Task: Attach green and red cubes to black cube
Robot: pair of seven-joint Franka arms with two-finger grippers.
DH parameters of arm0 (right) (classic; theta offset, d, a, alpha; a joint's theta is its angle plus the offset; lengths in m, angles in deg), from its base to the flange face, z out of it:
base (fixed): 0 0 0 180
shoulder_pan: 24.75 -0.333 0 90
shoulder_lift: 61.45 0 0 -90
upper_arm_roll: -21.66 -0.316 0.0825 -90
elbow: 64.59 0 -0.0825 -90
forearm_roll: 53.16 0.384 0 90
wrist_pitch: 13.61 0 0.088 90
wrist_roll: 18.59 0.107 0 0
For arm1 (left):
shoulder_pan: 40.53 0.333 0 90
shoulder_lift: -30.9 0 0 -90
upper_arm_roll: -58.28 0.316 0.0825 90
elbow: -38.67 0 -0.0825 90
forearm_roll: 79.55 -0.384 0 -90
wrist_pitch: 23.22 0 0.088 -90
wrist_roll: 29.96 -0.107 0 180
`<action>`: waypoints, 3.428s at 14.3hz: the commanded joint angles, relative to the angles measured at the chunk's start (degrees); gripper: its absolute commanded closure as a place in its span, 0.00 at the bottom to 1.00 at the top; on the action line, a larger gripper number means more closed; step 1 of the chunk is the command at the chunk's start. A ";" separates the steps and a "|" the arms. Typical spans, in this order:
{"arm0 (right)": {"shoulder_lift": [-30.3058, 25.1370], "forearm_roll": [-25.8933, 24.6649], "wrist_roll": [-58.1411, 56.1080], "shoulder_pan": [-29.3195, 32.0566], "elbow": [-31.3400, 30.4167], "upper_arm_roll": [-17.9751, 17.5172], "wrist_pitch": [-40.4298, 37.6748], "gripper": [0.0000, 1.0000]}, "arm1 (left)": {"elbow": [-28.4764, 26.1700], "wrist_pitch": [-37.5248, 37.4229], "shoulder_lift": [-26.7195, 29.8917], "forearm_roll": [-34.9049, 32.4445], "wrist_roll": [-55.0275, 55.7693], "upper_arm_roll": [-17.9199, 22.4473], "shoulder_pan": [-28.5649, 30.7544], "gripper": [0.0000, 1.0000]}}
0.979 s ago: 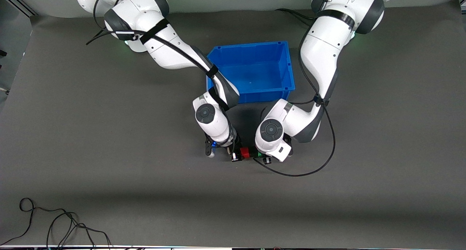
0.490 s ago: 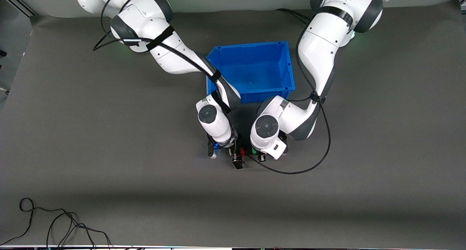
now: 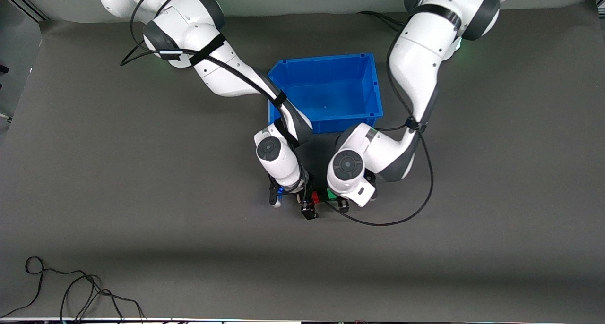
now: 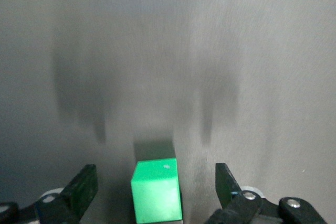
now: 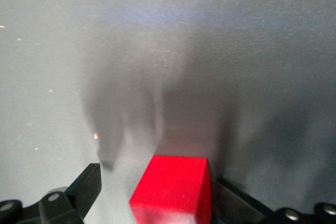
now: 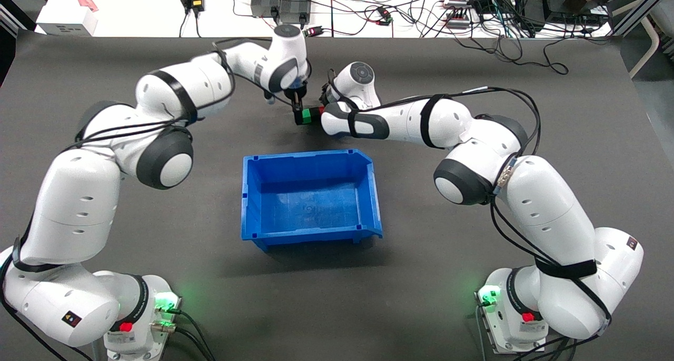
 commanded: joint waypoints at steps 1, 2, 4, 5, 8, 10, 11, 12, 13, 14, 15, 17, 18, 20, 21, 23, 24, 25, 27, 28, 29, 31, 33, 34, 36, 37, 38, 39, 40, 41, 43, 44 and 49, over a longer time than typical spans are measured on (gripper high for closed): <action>-3.55 -0.93 1.07 1.95 1.05 0.23 -7.94 0.00 | -1.21 -9.44 6.53 0.86 -6.13 0.20 1.96 0.00; -5.56 -0.84 0.89 3.09 1.31 0.14 -11.45 0.00 | -1.56 -12.26 8.29 0.95 -8.85 0.20 2.49 0.00; -9.86 -0.75 -1.03 5.37 2.36 0.06 -20.05 0.00 | -5.41 -15.27 13.81 0.86 -15.17 0.29 3.98 0.00; -12.15 -0.58 -3.13 6.78 2.72 -0.12 -25.06 0.00 | -8.83 -15.54 17.67 0.86 -19.29 0.29 5.20 0.00; -19.79 0.13 -10.60 11.26 3.16 -0.30 -40.09 0.00 | -19.29 -16.85 28.31 0.86 -38.94 0.29 9.25 0.00; -24.98 0.22 -17.97 14.60 3.07 -0.30 -50.19 0.00 | -24.74 -16.33 33.41 0.51 -49.35 0.47 11.36 0.00; -27.44 0.22 -22.79 16.27 3.07 -0.30 -54.77 0.00 | -27.64 -15.55 36.40 0.42 -53.14 0.47 13.19 0.00; -29.73 0.13 -28.84 17.50 3.07 -0.21 -59.69 0.00 | -30.45 -15.02 39.13 0.51 -58.74 0.47 15.30 0.00; -31.93 0.04 -36.04 18.56 3.07 0.14 -64.26 0.00 | -33.00 -14.84 42.02 0.51 -64.28 0.47 16.98 0.00; -34.21 -0.66 -43.86 19.53 2.81 0.32 -68.83 0.00 | -35.12 -14.84 44.32 0.42 -68.60 0.56 18.30 0.00; -36.15 -0.92 -51.07 20.67 2.63 0.49 -72.53 0.00 | -36.53 -15.18 45.99 0.33 -74.56 0.56 20.23 0.00; -39.23 -1.71 -64.87 24.53 2.46 1.28 -79.22 0.00 | -38.99 -15.27 49.42 0.33 -88.36 0.56 23.92 0.00; -40.38 -2.67 -71.73 25.68 2.37 1.63 -82.38 0.00 | -40.31 -15.19 51.35 0.16 -95.73 0.56 25.76 0.00; -42.66 -7.23 -85.96 27.00 2.19 3.38 -86.44 0.00 | -41.90 -15.19 54.87 -0.72 -111.55 0.56 29.28 0.00; -43.72 -9.52 -93.78 27.01 1.93 5.05 -87.59 0.00 | -41.91 -15.19 55.58 -0.72 -117.28 0.56 30.34 0.00; -45.56 -10.68 -106.73 26.74 0.88 10.13 -88.82 0.00 | -41.21 -14.66 56.73 -0.98 -122.58 0.47 30.18 0.00; -46.96 -10.68 -108.86 26.74 -0.78 12.16 -88.57 0.00 | -41.29 -13.70 58.38 -1.25 -124.96 0.12 29.92 0.00; -48.11 -10.68 -108.89 26.74 -2.19 12.88 -87.70 0.00 | -41.99 -12.91 61.01 -1.42 -126.02 0.03 30.00 0.00; -49.52 -10.77 -108.97 26.65 -4.39 14.29 -83.66 0.01 | -43.40 -13.60 64.45 -1.43 -127.96 0.03 29.91 0.00; -49.88 -10.77 -108.97 26.65 -5.27 14.55 -81.90 0.01 | -42.88 -15.08 64.73 -1.77 -129.01 0.03 29.91 0.00; -50.49 -10.77 -108.89 26.57 -6.67 14.99 -80.06 0.01 | -41.48 -16.32 64.47 -2.13 -130.33 0.12 30.35 0.00; -52.51 -11.47 -108.97 26.04 -9.83 15.00 -75.84 0.01 | -36.31 -19.82 61.93 -2.13 -132.53 0.64 30.44 0.00; -54.88 -13.58 -108.97 24.82 -13.96 14.91 -70.84 0.01 | -30.51 -24.22 58.77 -2.57 -132.45 0.56 30.27 0.00; -55.93 -14.45 -108.97 24.81 -15.63 14.91 -68.72 0.01 | -27.35 -25.81 56.84 -2.57 -132.19 0.56 30.35 0.00; -56.29 -14.64 -108.97 24.63 -16.62 14.91 -66.69 0.01 | -21.98 -27.14 52.45 -3.35 -132.37 0.56 30.35 0.00; -56.29 -14.64 -108.97 24.72 -16.62 14.91 -66.07 0.01 | -20.83 -27.14 50.34 -3.97 -132.62 0.64 30.44 0.00; -56.29 -14.64 -108.97 24.63 -16.62 14.82 -65.98 0.01 | -20.90 -26.70 49.45 -4.32 -132.54 0.56 30.79 0.00; -56.29 -14.64 -108.97 24.20 -16.70 14.82 -65.89 0.01 | -20.90 -25.83 48.13 -4.33 -132.63 0.56 31.49 0.00; -56.21 -14.98 -108.89 23.50 -16.62 14.82 -65.45 0.01 | -20.90 -25.04 47.51 -4.33 -132.63 0.64 32.02 0.00; -56.21 -16.55 -108.89 23.32 -16.62 14.65 -64.75 0.01 | -21.77 -23.03 47.59 -4.33 -132.54 0.56 33.41 0.00; -56.38 -17.18 -108.89 23.84 -17.23 13.95 -63.78 0.01 | -22.75 -20.73 47.85 -2.84 -131.76 0.56 34.48 0.00; -56.47 -17.19 -108.89 26.02 -17.14 11.59 -63.78 0.01 | -22.75 -20.55 47.94 -2.14 -131.40 0.56 34.48 0.00; -58.66 -17.27 -108.97 40.07 -17.58 -1.59 -64.22 0.01 | -22.57 -19.58 47.86 2.01 -129.81 0.38 34.84 0.00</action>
